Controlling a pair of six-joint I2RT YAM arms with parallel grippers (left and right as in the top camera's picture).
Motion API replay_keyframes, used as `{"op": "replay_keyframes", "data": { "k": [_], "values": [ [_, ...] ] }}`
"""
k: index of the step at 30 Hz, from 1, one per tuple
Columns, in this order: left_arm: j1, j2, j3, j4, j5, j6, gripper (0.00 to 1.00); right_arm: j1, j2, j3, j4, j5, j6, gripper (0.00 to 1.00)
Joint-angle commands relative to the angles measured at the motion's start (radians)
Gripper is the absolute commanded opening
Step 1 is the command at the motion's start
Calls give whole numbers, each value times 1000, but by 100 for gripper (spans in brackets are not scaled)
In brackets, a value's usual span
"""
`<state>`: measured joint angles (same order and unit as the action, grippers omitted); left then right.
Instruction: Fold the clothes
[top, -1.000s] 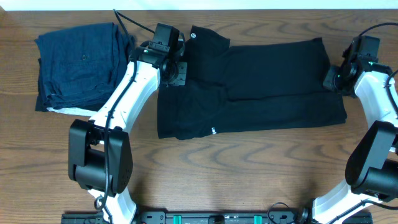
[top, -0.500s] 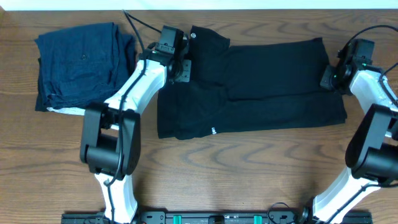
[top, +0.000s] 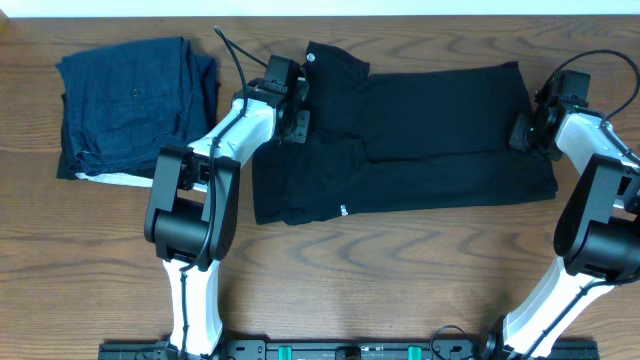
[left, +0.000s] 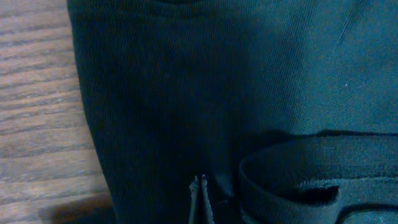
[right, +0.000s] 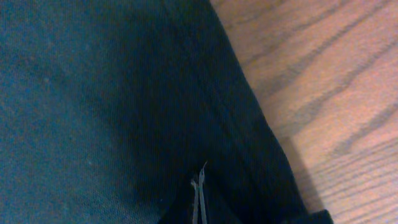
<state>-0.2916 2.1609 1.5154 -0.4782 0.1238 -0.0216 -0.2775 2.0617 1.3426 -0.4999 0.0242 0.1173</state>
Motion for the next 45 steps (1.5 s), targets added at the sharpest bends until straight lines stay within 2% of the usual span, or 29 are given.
{"op": "replay_keyframes", "data": {
  "k": [1,9,12,17,26,29,31,37,41,45],
  "values": [
    [6,15,-6,-35,-13,18,6,-19,11,-45,-10,66,-14,1],
    [6,16,-6,-111,-13,18,6,-39,11,-111,-13,146,-9,1],
    [6,16,-6,-163,-13,18,6,-60,6,-110,-52,153,3,1],
    [6,16,-6,-216,-13,18,6,-88,1,-109,-123,151,119,1],
    [-2,6,-6,-243,-11,18,6,-89,-102,-90,-222,144,121,1],
    [-5,-23,1,-225,-11,21,6,-89,-156,-89,-211,140,121,8],
    [-5,-55,16,-220,-9,21,6,-88,-190,-84,-197,133,101,21],
    [-5,-196,29,-268,6,-64,17,-88,-284,-78,-192,46,18,31],
    [-7,-265,29,-417,30,-127,16,-88,-326,-78,-211,-33,13,35],
    [-22,-261,-5,-535,33,-160,6,-88,-324,-79,-223,-51,13,37]
  ]
}}
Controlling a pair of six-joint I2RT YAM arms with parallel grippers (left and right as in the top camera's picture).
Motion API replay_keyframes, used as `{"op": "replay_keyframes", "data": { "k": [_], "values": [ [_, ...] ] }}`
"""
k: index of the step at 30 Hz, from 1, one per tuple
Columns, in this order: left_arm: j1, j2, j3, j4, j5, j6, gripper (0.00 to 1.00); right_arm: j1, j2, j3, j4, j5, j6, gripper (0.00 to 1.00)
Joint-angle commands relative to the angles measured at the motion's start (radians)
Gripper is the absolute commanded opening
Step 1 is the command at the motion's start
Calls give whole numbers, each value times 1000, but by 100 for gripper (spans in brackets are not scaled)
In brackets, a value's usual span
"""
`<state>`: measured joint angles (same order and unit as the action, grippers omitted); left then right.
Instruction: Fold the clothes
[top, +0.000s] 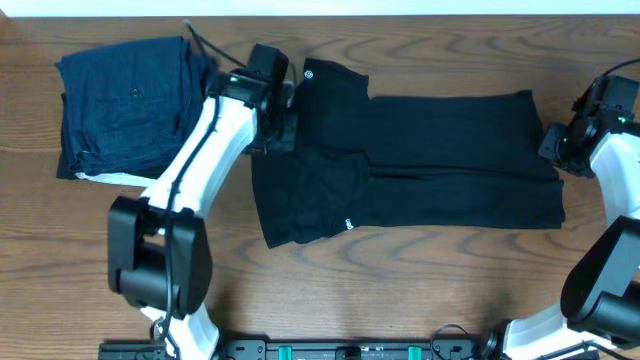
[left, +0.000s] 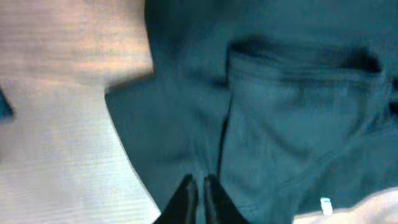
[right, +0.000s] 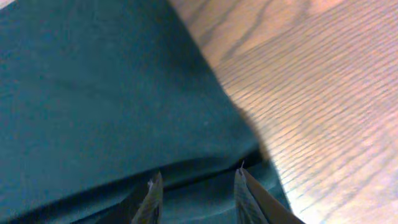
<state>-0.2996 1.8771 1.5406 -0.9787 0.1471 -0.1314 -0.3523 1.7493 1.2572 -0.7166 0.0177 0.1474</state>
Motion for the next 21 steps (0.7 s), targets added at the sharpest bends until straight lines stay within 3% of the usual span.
{"op": "replay_keyframes", "data": {
  "k": [1,12,21],
  "values": [
    [-19,25,-52,-38,19,-50,6,-13,-9,5,-5,-45,-18,38],
    [-32,31,-304,68,71,-61,6,-13,-2,5,9,-40,-18,48],
    [-31,31,-409,118,-114,-61,6,-13,-2,5,10,-41,-18,52]
  ]
}}
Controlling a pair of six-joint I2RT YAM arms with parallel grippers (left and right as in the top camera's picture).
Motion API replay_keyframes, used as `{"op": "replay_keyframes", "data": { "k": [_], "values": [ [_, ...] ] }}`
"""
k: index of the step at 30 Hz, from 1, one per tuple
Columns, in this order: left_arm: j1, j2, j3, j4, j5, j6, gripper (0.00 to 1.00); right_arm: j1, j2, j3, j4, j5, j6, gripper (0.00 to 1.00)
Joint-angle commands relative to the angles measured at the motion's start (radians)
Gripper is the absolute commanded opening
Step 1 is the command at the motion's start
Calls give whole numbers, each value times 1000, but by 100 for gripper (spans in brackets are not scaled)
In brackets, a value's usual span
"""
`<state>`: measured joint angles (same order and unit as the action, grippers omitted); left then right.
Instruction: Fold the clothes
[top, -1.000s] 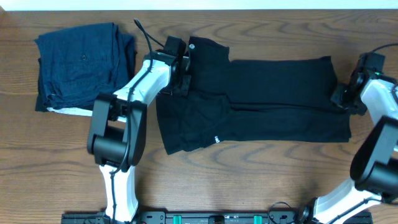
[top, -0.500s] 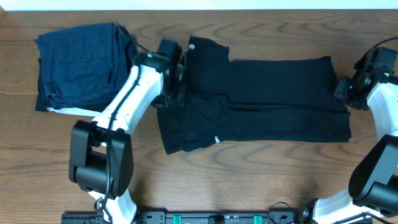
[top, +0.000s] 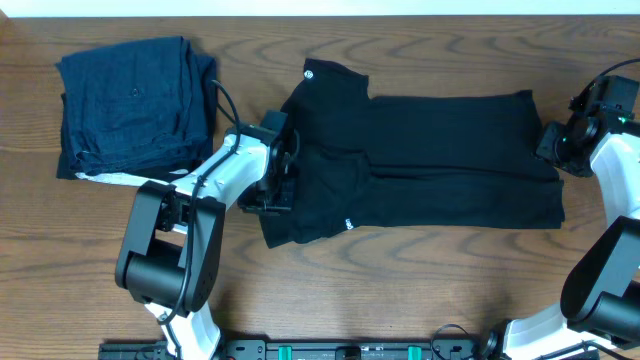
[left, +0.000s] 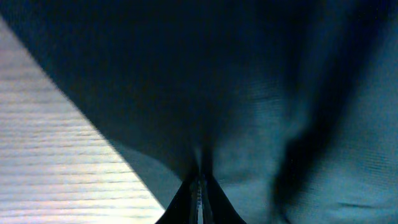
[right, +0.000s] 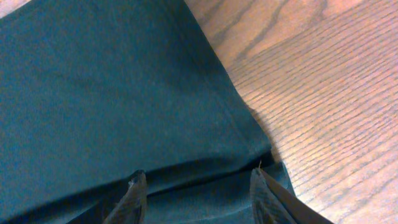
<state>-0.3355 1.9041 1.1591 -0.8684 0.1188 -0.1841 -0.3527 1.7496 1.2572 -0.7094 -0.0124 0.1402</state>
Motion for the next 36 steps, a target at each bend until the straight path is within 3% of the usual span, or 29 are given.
{"op": "replay_keyframes", "data": {
  "k": [1,9,20,24,28,32,36],
  "values": [
    [5,3,-43,19,-109,-9,6,-13,-3,5,2,-11,-11,53],
    [7,4,-113,34,-200,-9,6,-13,-3,5,3,-10,-11,54],
    [11,-2,-90,-17,-185,-10,7,-13,-3,5,0,-10,-11,55],
    [11,-35,-42,-65,-171,-13,17,-13,-3,5,6,-10,-11,67],
    [11,-130,32,-80,-163,-13,28,-13,-5,8,23,-15,-30,71],
    [11,-235,145,-7,-149,-9,62,-13,-5,48,24,-58,-84,68],
    [15,-255,277,101,-89,112,76,-13,-5,103,29,-117,-132,68]
  ]
}}
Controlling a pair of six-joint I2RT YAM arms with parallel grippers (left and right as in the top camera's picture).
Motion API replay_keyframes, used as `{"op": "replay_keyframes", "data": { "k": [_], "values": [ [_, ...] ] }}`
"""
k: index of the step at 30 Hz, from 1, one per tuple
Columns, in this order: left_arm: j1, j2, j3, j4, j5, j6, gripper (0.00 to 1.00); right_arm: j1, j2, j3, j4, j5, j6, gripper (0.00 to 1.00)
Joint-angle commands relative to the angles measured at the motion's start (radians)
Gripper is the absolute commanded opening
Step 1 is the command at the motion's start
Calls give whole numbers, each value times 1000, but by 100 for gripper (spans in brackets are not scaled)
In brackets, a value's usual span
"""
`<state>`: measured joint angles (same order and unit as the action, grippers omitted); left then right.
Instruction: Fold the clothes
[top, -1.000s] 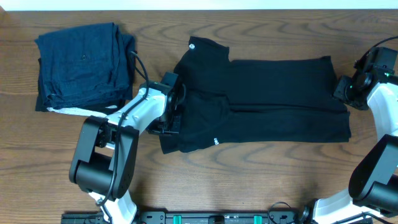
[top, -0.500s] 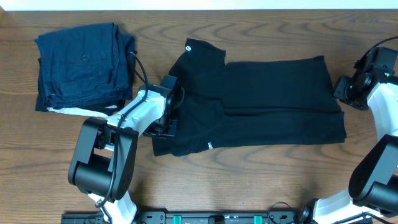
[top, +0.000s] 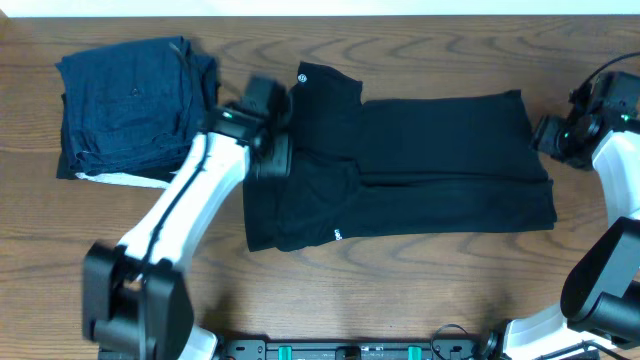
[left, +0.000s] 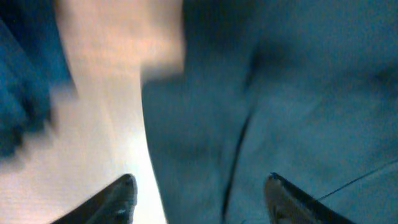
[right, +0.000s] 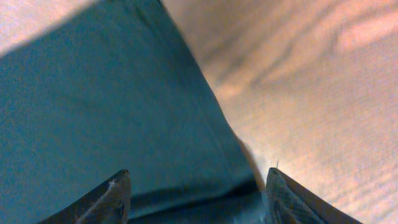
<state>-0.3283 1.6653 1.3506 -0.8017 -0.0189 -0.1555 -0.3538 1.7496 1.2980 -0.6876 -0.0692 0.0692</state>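
Observation:
A black garment (top: 420, 165) lies spread lengthwise across the middle of the table, folded over along its length, with a collar part at the upper left (top: 325, 85). My left gripper (top: 268, 155) hovers over the garment's left edge; in the left wrist view its fingers (left: 121, 196) stand wide open above dark cloth (left: 249, 112) and bare wood. My right gripper (top: 552, 135) is at the garment's upper right corner. Its fingers (right: 283, 196) are wide open over the cloth's edge (right: 124, 112), holding nothing.
A folded dark blue garment (top: 135, 105) with a white edge beneath it sits at the far left of the wooden table (top: 420, 290). The left arm's white links stretch from the front edge toward the black garment.
My left gripper has opened, letting go of the black cloth, and sits higher up at the garment's left edge. The garment's left end lies a little further left. My right gripper opened wider.
Both grippers were first shut on the black garment's ends, left near the collar, right at the far end. Then the garment lay stretched longer and the right gripper had opened. The left gripper was then shut on the lower left part, and now both are open.

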Motion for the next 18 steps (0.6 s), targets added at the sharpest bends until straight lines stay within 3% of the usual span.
{"op": "replay_keyframes", "data": {
  "k": [1,9,18],
  "values": [
    [13,-8,119,63,84,103,76,-11,-5,78,6,-67,-72,68],
    [90,224,391,94,299,165,77,5,3,154,31,-70,-86,68],
    [105,569,634,225,306,261,77,61,106,155,217,-66,-102,69]
  ]
}}
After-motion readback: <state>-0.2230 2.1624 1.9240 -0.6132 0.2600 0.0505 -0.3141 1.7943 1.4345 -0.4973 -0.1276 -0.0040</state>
